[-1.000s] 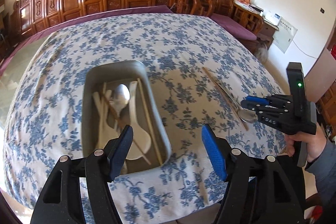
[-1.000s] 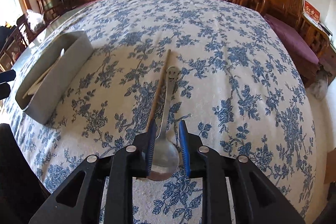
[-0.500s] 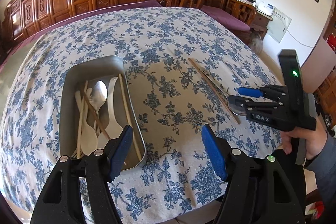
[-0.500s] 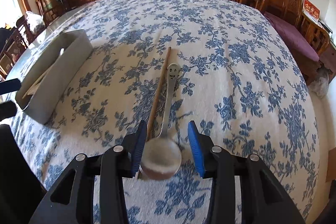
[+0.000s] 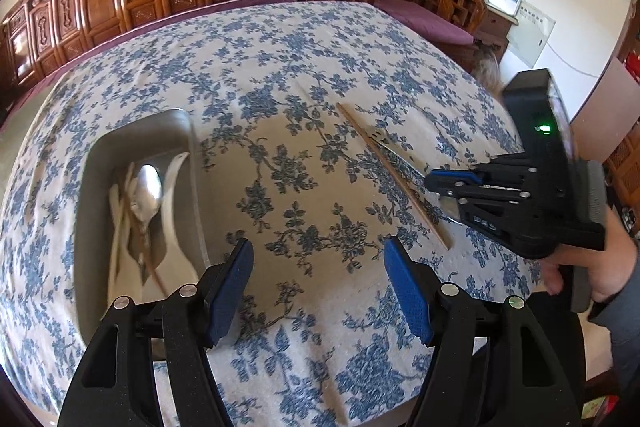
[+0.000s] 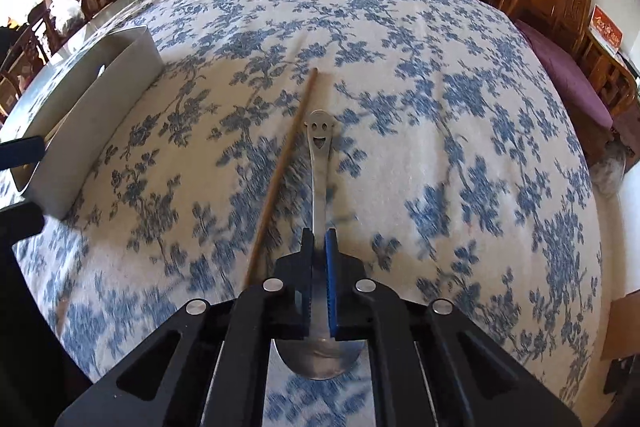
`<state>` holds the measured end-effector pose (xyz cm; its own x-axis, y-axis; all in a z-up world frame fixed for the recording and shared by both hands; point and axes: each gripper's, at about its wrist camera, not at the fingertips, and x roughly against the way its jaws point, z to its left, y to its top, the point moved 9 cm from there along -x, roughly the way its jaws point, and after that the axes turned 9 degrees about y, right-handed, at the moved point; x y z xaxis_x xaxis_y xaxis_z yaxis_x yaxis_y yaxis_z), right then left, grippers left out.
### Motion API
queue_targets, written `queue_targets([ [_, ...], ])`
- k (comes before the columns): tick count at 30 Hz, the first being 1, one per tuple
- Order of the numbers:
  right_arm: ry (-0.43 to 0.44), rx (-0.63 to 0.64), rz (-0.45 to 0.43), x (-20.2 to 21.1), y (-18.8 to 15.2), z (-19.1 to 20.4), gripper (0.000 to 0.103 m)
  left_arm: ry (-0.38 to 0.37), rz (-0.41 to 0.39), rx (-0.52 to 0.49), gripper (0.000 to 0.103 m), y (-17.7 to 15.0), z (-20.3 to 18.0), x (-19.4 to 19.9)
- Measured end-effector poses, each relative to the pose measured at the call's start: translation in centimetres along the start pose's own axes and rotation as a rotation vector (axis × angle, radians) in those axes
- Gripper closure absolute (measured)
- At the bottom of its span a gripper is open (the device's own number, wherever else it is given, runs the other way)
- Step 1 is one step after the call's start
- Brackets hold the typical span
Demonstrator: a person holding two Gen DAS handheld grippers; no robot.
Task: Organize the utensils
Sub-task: 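Grasp the steel spoon with a smiley-face handle with the right tool, then grasp the pale bamboo chopstick on the cloth with the left tool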
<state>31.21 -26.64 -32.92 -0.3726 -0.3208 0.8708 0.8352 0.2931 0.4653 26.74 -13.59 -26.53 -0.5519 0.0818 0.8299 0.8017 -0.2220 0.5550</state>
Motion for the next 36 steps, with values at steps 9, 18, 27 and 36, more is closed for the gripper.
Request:
queue_targets([
  [9, -0.018, -0.08, -0.049, 3.3, -2.8, -4.4, 0.096, -0.001, 0.022, -0.025, 0.038, 1.2, -3.3, -2.7],
  [18, 0.0, -0.162, -0.089, 4.4, -2.9, -7.2, 0.096, 0.006, 0.023, -0.032, 0.04, 3.4, -6.6, -5.5],
  [27, 0.008, -0.165, -0.088, 4.2, -2.9, -7.1, 0.096, -0.024, 0.078, -0.036, 0.077, 4.0, -8.9, -8.7],
  [36, 0.012, -0.161, -0.078, 3.9, -3.2, -6.9, 0.096, -0.014, 0.106, -0.033, 0.098, 3.7, -8.5, -9.5],
])
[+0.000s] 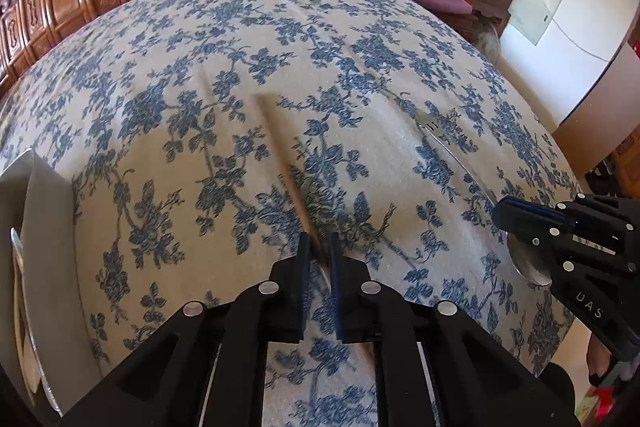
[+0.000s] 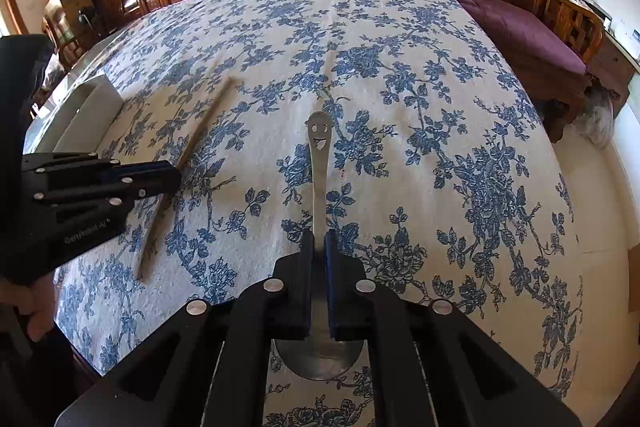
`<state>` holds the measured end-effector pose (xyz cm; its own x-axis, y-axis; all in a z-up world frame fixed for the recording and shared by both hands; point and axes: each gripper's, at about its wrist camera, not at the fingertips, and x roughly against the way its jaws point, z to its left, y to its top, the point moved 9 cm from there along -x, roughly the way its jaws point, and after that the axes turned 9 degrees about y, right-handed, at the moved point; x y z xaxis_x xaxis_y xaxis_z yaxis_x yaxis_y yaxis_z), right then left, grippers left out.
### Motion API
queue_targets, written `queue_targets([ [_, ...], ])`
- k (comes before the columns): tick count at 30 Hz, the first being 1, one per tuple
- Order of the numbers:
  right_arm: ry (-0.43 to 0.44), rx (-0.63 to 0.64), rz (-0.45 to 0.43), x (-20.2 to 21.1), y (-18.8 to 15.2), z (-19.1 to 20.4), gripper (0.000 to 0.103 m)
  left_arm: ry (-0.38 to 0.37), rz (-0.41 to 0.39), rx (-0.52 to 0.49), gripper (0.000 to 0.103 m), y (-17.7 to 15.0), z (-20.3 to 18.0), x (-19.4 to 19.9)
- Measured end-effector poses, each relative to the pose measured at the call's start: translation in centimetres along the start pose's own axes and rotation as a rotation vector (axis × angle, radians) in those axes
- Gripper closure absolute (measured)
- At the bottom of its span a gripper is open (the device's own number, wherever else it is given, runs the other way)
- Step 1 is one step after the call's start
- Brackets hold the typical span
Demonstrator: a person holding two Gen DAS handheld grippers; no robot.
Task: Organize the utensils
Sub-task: 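Grasp the pale bamboo chopstick on the cloth with the left tool, then carry the bamboo chopstick into the tray and open the left tool while the right tool holds the spoon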
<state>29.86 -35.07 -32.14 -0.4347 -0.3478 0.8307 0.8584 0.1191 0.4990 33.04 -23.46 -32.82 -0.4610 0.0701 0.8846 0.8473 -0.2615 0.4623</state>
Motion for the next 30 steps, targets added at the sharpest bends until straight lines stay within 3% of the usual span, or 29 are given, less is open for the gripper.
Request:
queue_targets([
  [10, 0.032, 0.049, -0.011, 0.5, 0.6, 2.7, 0.096, 0.022, -0.014, 0.019, 0.099, -1.6, 3.6, 2.4],
  [30, 0.076, 0.152, 0.005, 0.1, 0.2, 8.2, 0.096, 0.077, -0.132, 0.021, 0.1, -2.6, 9.0, 9.1],
])
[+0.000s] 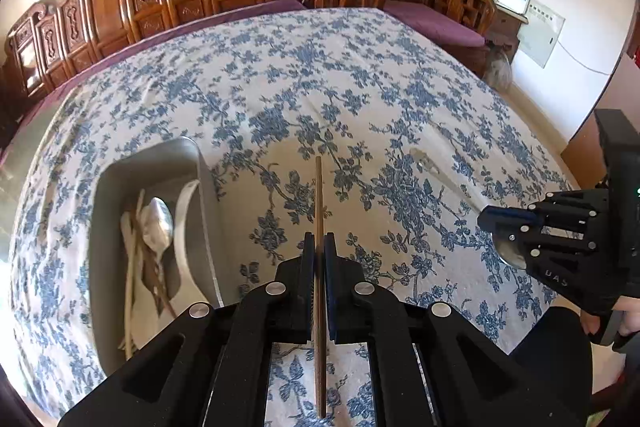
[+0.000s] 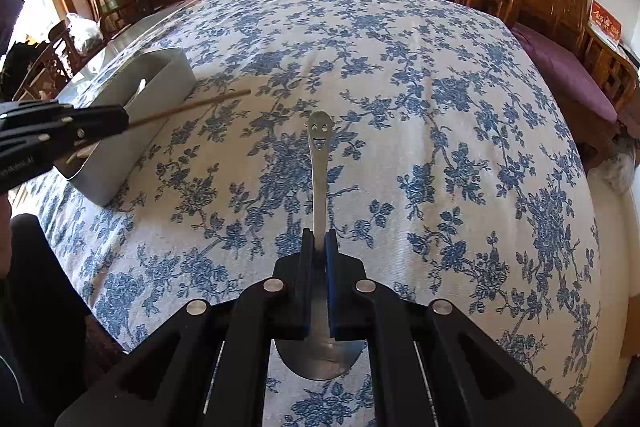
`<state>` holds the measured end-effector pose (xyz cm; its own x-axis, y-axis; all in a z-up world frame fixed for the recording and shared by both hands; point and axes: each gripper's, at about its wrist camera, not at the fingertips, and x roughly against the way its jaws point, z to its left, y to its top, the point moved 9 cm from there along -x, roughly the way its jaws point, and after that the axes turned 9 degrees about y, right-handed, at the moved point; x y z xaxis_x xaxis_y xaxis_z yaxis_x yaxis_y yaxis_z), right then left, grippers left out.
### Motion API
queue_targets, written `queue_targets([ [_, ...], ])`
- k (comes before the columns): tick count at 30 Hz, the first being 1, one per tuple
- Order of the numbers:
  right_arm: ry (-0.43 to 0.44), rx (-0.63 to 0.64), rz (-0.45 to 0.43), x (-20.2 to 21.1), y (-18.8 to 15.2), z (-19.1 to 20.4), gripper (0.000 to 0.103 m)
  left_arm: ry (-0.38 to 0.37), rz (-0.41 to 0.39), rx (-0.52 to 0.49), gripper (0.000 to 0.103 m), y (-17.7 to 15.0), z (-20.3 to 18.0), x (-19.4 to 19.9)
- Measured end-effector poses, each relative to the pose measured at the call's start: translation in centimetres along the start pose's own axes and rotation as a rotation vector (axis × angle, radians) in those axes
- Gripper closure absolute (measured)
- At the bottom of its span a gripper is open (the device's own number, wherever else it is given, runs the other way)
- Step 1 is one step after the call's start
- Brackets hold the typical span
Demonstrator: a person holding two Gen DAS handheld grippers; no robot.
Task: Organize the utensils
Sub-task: 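Carry the bamboo chopstick into the tray and open the left tool while the right tool holds the spoon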
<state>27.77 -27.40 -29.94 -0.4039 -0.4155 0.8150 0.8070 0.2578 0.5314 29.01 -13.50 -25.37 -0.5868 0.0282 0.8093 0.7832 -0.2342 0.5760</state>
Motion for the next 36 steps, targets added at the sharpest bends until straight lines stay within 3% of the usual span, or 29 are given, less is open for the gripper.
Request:
queue_targets([
  [12, 0.036, 0.047, -0.016, 0.4, 0.7, 2.7, 0.096, 0.025, -0.069, 0.017, 0.1, -0.5, 4.0, 3.8],
  [21, 0.065, 0.084, -0.024, 0.7, 1.0, 5.3, 0.096, 0.06, -0.109, 0.106, 0.1, -1.1, 9.4, 6.3],
  [36, 0.08, 0.093, -0.016, 0.3, 0.9, 6.1, 0.096, 0.149, -0.039, 0.195, 0.1, -2.4, 13.8, 0.9],
])
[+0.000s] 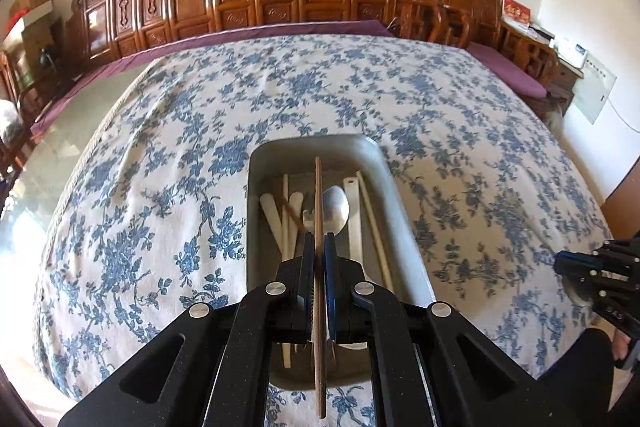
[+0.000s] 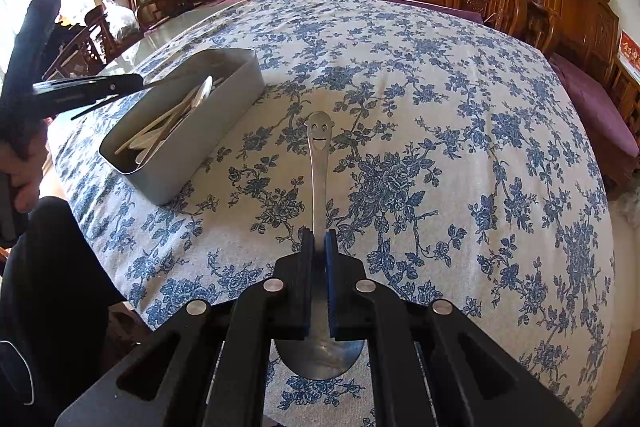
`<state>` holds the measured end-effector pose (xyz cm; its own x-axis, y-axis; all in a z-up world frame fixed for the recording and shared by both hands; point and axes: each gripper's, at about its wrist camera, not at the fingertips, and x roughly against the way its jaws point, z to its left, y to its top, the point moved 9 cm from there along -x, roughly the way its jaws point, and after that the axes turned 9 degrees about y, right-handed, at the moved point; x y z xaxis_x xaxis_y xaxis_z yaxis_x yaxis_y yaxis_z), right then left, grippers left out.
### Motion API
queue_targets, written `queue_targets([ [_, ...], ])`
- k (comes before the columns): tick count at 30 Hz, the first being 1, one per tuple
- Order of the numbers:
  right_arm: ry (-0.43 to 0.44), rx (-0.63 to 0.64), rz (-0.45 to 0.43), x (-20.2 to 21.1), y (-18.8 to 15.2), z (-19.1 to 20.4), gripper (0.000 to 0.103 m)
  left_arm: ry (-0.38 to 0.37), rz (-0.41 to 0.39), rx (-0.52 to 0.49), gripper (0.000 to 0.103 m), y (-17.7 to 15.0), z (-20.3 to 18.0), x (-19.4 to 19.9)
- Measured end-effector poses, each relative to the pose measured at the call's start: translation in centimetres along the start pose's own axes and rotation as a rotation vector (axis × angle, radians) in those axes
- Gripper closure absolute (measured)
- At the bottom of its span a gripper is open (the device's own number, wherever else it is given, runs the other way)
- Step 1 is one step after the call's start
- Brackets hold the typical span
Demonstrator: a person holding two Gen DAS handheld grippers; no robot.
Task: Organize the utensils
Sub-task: 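Carry the bamboo chopstick into the tray and open the left tool while the right tool holds the spoon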
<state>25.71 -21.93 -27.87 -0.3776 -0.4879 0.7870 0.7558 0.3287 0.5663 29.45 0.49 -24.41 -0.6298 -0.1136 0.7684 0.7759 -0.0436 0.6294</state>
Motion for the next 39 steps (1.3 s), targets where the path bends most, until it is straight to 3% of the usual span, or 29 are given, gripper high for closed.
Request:
queue_targets([
  [19, 0.017, 0.003, 0.009, -0.6, -0.1, 1.0, 0.096, -0.008, 0.079, -0.018, 0.099, -1.5, -1.1, -3.2],
  [24, 0.032, -0.002, 0.005, -0.6, 0.3, 1.6, 0.096, -0.026, 0.075, 0.007, 0.09, -1.4, -0.7, -2.8],
  [39, 0.08, 0.038, -0.035, -1.7, 5.5, 7.3, 0.096, -0.021, -0.004, -0.006, 0.087, -0.2, 3.2, 1.4],
])
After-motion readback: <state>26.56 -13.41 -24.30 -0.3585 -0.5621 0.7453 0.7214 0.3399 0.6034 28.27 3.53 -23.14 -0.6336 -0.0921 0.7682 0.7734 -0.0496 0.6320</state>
